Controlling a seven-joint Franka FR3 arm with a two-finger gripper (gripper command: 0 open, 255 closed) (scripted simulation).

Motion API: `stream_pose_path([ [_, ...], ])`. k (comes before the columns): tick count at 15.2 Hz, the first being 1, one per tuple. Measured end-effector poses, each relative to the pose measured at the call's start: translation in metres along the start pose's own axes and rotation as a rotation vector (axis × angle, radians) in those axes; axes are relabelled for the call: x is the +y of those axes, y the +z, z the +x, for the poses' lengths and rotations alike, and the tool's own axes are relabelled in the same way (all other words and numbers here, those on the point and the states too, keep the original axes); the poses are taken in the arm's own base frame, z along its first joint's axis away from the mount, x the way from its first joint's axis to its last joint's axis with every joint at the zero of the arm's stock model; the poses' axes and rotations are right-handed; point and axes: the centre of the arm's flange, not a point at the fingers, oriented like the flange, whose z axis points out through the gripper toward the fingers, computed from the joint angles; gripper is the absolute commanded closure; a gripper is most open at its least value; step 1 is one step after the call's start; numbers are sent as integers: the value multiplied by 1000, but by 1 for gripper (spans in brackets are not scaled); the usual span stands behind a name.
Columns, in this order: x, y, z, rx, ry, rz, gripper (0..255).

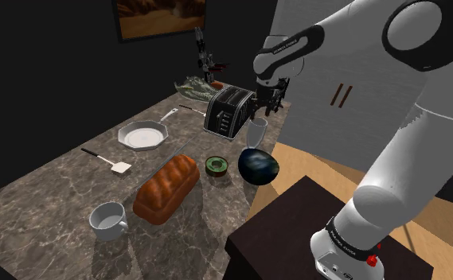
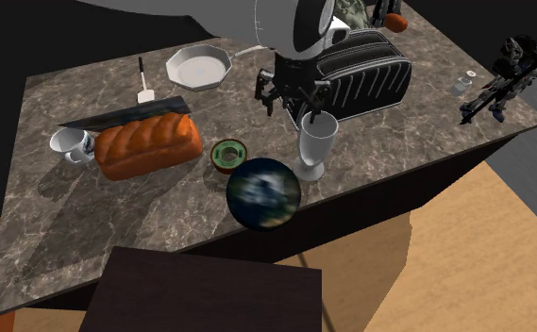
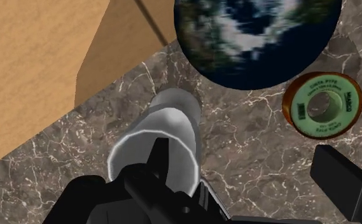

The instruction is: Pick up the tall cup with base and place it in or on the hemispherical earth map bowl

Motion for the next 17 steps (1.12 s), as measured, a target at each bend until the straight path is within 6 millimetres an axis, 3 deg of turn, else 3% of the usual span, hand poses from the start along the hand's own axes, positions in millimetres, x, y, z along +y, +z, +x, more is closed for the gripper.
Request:
stream_pose_path([
  [6, 23, 51, 53, -2, 4, 12, 0],
  [13, 26, 90, 60, -2, 4, 13, 0],
  [17, 26, 96, 59, -1, 4, 13, 0],
])
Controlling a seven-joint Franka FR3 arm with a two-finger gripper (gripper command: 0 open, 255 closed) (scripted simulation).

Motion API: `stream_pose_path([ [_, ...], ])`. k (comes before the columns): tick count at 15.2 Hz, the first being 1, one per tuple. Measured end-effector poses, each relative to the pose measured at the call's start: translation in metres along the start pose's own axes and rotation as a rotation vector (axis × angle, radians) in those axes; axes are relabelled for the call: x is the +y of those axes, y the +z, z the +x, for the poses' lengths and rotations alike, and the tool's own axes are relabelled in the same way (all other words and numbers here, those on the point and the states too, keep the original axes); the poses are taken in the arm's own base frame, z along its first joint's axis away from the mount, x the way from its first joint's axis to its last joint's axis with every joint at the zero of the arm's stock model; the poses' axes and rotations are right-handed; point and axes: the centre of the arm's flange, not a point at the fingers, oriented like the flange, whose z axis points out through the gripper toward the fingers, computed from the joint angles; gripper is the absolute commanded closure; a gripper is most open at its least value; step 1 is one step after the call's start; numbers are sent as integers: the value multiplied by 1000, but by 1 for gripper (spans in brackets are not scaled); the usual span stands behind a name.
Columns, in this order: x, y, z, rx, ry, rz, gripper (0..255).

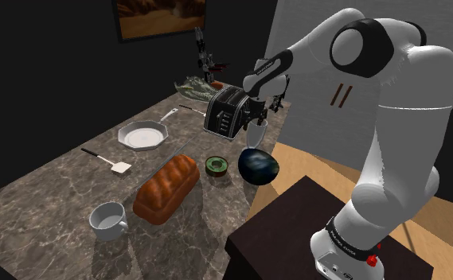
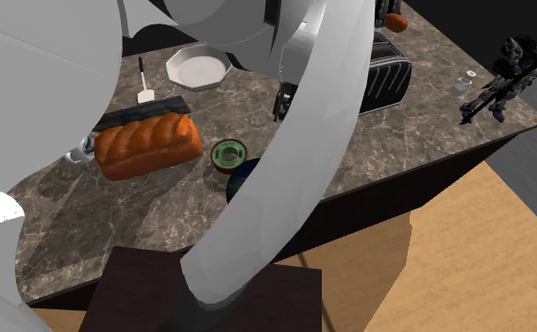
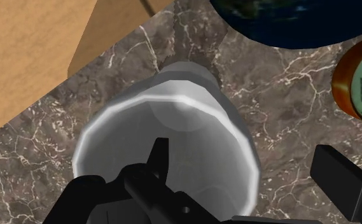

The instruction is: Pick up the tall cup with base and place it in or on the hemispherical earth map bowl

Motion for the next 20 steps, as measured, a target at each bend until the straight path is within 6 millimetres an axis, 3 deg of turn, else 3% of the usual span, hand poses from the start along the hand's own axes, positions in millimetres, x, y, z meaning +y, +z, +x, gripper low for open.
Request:
stream_pose_path([
  [3, 0, 0, 0, 0, 0, 0, 0],
  [4, 0, 0, 0, 0, 0, 0, 255],
  [14, 0, 0, 0, 0, 0, 0, 255],
  [20, 1, -25, -2, 0, 0, 0, 255],
])
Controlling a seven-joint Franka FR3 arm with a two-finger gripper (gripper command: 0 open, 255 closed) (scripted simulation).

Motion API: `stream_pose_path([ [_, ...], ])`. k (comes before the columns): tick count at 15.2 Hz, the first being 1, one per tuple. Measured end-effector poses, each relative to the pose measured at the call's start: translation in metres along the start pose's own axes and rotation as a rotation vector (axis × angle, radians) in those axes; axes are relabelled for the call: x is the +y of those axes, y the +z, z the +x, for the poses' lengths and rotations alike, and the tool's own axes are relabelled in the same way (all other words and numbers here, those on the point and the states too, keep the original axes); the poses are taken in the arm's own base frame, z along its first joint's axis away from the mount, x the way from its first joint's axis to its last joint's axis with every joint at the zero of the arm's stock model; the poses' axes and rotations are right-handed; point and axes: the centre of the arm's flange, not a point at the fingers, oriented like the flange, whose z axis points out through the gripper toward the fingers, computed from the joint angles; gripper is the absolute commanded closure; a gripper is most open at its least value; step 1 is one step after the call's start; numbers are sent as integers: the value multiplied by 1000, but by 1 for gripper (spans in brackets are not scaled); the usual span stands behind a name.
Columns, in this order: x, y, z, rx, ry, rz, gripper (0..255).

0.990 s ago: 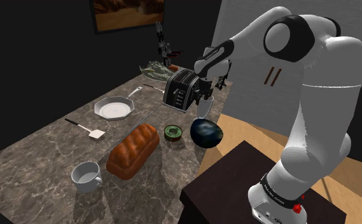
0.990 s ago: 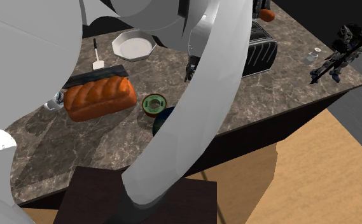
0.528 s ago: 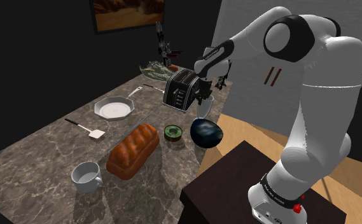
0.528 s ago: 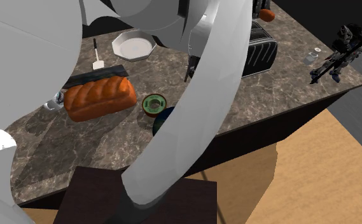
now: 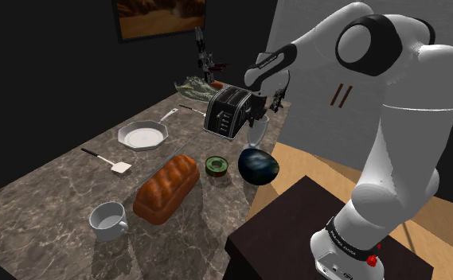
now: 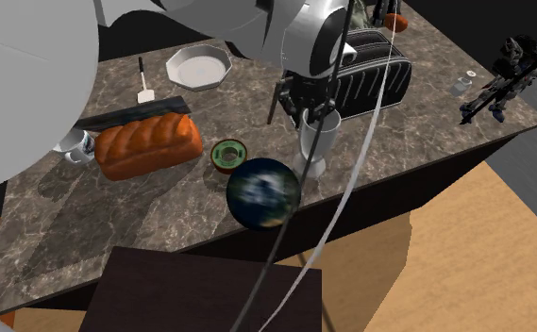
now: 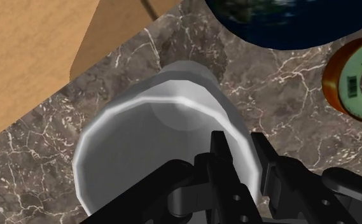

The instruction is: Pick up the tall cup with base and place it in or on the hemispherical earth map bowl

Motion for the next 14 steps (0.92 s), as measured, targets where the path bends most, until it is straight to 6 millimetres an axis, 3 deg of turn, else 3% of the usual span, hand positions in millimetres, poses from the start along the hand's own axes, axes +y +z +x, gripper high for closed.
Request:
stream_pose_path([
  [14, -1, -75, -4, 0, 0, 0, 255],
])
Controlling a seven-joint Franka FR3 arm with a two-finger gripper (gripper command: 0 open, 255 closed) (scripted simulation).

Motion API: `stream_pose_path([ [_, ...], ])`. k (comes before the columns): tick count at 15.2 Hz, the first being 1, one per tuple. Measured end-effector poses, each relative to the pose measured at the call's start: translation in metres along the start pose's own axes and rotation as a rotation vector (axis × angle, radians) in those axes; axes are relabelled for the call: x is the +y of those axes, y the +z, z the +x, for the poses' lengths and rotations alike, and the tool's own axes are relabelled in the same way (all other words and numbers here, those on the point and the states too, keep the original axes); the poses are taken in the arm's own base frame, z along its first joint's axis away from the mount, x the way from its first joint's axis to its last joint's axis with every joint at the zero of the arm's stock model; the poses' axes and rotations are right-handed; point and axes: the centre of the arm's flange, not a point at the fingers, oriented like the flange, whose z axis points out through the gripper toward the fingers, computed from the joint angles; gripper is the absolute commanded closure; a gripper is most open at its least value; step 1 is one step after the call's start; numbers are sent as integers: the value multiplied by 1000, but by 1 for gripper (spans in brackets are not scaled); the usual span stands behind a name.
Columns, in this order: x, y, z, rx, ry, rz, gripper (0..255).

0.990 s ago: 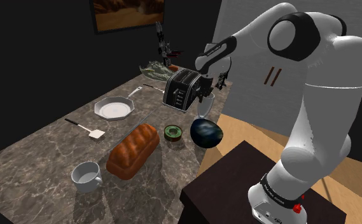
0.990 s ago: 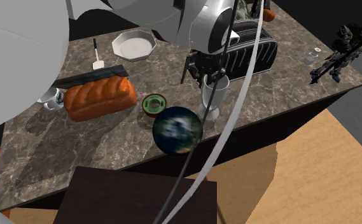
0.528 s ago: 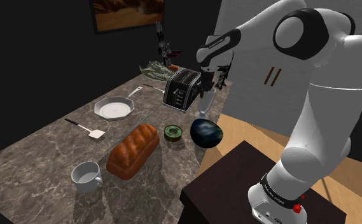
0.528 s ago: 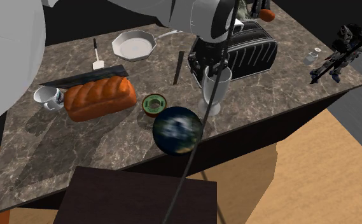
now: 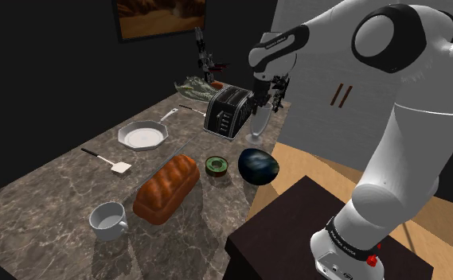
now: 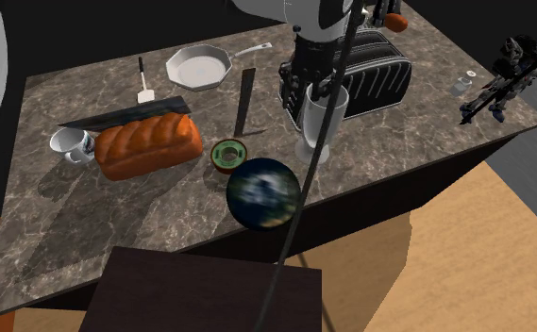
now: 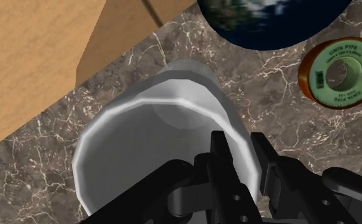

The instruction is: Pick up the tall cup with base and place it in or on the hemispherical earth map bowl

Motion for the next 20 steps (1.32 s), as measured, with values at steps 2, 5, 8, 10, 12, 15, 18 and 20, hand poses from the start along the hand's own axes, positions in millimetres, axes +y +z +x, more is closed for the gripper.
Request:
stream_pose_path([
  [2, 0, -10, 0, 0, 0, 0, 255],
  [5, 1, -25, 0, 0, 0, 0, 255],
  [8, 0, -41, -2, 0, 0, 0, 255],
  [10, 0, -52, -2, 0, 0, 0, 255],
  [12, 0, -62, -3, 0, 0, 0, 255],
  [15, 1, -79, -3, 0, 0, 0, 255],
  [18, 0, -95, -4, 0, 0, 0, 255],
  [20, 1, -105, -4, 0, 0, 0, 255],
])
